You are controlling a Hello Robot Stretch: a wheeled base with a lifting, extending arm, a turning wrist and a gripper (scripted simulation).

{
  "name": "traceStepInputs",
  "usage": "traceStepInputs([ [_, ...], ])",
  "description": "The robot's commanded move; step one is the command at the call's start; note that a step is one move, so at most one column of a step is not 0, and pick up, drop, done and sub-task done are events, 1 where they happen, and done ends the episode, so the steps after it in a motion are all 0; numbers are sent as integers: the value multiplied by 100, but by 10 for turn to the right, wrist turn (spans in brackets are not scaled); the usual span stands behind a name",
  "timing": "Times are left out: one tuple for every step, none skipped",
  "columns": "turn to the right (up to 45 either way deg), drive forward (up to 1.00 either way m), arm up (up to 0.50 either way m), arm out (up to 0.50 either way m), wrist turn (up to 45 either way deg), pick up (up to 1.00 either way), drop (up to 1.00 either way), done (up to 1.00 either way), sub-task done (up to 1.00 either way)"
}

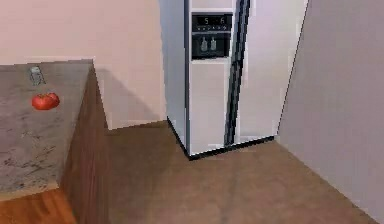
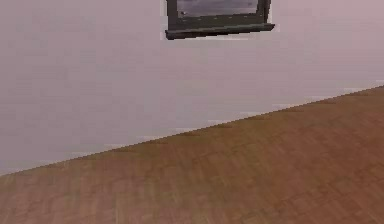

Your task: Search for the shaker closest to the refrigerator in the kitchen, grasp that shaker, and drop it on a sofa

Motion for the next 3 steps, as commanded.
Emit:
traceStepInputs([
  [0, 95, 0, 0, 0, 0, 0, 0, 0],
  [-300, 0, 0, 0, 0, 0, 0, 0, 0],
  [0, 5, 0, 0, 0, 0, 0, 0, 0],
])
